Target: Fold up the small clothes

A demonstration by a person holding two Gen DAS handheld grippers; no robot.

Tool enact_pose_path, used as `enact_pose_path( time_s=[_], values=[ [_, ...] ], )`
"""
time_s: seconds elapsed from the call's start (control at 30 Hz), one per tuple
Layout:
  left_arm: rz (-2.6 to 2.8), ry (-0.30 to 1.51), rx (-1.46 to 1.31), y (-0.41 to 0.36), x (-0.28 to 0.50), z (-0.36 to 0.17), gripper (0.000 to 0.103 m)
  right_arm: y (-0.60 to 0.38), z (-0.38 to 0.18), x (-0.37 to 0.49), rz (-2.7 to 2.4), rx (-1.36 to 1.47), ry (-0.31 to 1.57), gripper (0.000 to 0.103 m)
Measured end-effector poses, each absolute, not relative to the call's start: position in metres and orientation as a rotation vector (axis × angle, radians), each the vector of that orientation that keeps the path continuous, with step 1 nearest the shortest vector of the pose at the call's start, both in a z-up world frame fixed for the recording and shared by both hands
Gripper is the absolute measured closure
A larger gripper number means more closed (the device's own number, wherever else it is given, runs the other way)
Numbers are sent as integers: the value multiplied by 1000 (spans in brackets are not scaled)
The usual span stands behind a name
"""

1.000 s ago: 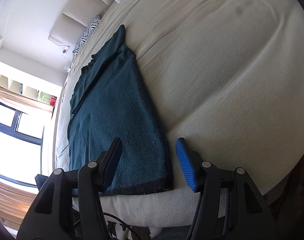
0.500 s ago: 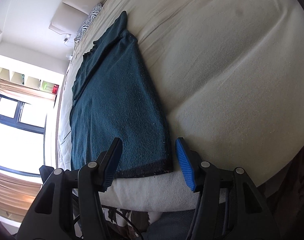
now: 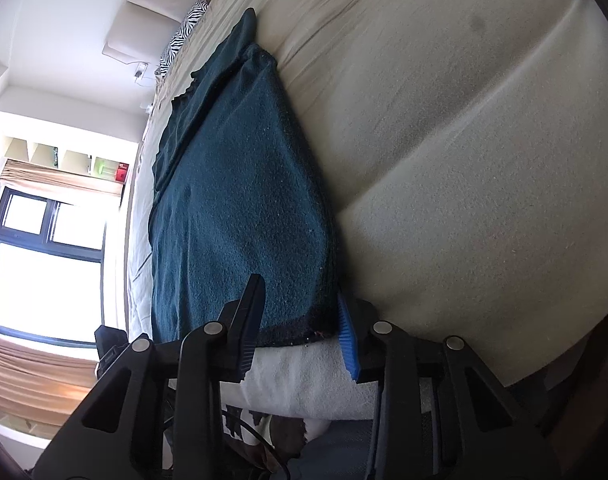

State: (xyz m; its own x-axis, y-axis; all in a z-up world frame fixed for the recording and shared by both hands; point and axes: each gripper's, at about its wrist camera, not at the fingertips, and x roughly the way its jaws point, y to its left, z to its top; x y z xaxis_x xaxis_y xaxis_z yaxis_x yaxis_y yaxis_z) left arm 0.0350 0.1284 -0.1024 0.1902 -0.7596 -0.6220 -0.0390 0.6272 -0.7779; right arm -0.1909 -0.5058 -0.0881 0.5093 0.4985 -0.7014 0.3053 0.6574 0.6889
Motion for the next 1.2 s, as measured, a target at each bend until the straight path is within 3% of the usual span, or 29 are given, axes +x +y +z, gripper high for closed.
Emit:
enact_pose_path(
  time_s=[0.13,0.23,0.3,0.33,0.5,1.2],
  values=[
    [-583,1299,-751,126,32,-102,52,-507,-90,-191,141,902,1058,72],
    [-563,1304,-748,127,32,-104,70,-508,-91,-191,138,898,1060,76],
    [-547,1317,-743,129,31,-108,94,-507,-92,-191,139,889,1068,82],
    [-541,1319,-741,129,31,-109,96,-507,-92,-190,139,886,1073,85],
    [-538,1301,-695,123,28,-103,96,-502,-92,-190,129,848,1084,95],
    [-677,1068,-882,132,50,-48,97,-479,-24,-165,251,841,917,97]
  ],
)
